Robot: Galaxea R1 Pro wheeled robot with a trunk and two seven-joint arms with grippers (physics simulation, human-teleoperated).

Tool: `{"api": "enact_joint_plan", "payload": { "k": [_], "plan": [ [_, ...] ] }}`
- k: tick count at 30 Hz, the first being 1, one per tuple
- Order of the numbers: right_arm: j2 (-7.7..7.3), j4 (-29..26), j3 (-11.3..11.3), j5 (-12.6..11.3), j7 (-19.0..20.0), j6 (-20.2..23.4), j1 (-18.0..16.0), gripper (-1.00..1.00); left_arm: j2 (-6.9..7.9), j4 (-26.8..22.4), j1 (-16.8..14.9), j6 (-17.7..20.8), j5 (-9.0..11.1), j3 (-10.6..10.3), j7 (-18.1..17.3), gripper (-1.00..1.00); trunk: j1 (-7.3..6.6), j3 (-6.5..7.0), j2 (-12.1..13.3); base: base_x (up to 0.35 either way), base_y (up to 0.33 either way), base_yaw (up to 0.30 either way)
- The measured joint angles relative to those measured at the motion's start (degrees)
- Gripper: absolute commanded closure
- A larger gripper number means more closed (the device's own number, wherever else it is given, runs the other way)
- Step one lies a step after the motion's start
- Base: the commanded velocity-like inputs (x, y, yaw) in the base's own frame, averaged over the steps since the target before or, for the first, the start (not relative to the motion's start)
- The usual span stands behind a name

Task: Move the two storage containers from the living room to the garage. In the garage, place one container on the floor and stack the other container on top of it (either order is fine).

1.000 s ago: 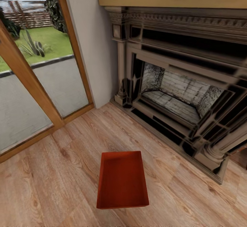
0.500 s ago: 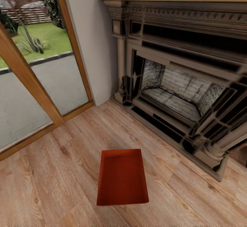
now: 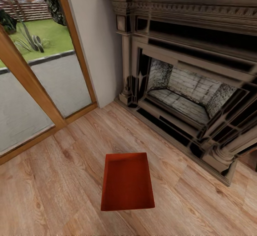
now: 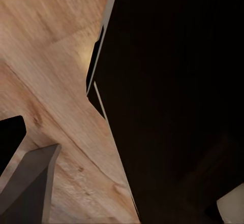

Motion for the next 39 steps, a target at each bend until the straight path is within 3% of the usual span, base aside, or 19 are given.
{"api": "enact_joint_plan", "payload": {
  "k": [15, 39],
  "plan": [
    [0.01, 0.0, 0.0, 0.0, 0.0, -0.1, 0.0, -1.00, 0.00, 0.0, 0.0, 0.0, 0.0, 0.0, 0.0, -1.00, 0.00, -1.25, 0.0, 0.000, 0.000, 0.000],
    [0.08, 0.0, 0.0, 0.0, -0.1, -0.1, 0.0, -1.00, 0.00, 0.0, 0.0, 0.0, 0.0, 0.0, 0.0, -1.00, 0.00, -1.33, 0.0, 0.000, 0.000, 0.000]
  ]
}}
